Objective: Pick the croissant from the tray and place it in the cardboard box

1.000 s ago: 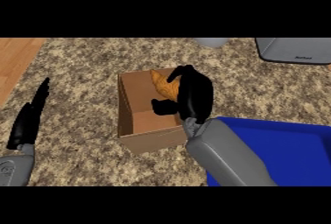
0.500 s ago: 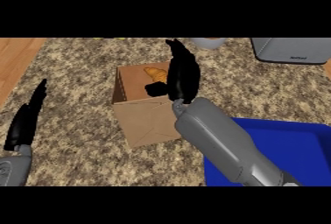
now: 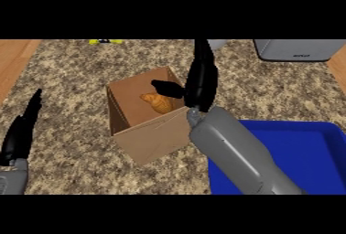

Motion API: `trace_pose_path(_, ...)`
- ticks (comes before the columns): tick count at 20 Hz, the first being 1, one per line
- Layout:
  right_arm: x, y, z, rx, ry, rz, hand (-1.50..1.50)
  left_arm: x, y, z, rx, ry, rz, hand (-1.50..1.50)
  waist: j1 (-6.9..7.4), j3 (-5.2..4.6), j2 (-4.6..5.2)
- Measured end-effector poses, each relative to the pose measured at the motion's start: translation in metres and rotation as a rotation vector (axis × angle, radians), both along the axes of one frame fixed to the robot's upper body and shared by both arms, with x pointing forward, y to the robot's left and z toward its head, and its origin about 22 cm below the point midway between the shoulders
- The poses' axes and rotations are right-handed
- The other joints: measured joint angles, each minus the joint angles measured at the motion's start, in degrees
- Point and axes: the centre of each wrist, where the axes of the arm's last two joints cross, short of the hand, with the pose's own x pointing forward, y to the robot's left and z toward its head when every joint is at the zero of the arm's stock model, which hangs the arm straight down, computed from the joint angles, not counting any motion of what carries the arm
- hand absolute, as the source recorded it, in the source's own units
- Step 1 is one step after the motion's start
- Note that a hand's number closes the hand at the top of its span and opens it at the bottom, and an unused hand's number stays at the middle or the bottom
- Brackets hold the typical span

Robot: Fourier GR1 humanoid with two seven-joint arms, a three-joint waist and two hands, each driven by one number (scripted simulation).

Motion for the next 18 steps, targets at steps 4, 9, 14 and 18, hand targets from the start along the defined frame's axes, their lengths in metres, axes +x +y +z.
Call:
trace_pose_path(4, -0.017, -0.028, 0.001, 0.078, -0.029, -0.019, -1.50, -0.004, 0.006, -0.001, -0.001, -0.002, 0.012, 0.00, -0.99, 0.00, -0.16)
trace_pose_path(9, -0.056, -0.080, 0.002, 0.116, -0.042, -0.065, -1.50, -0.009, 0.008, 0.000, 0.001, 0.008, 0.028, 0.00, -1.86, 0.01, -0.35)
trace_pose_path(14, -0.108, -0.135, -0.001, 0.114, -0.029, -0.103, -1.50, -0.013, 0.010, 0.003, -0.001, 0.008, 0.035, 0.00, -2.06, 0.03, -0.30)
trace_pose_path(18, -0.152, -0.170, 0.002, 0.096, -0.005, -0.098, -1.50, -0.014, 0.010, 0.002, 0.002, 0.008, 0.029, 0.00, -2.00, 0.04, -0.18)
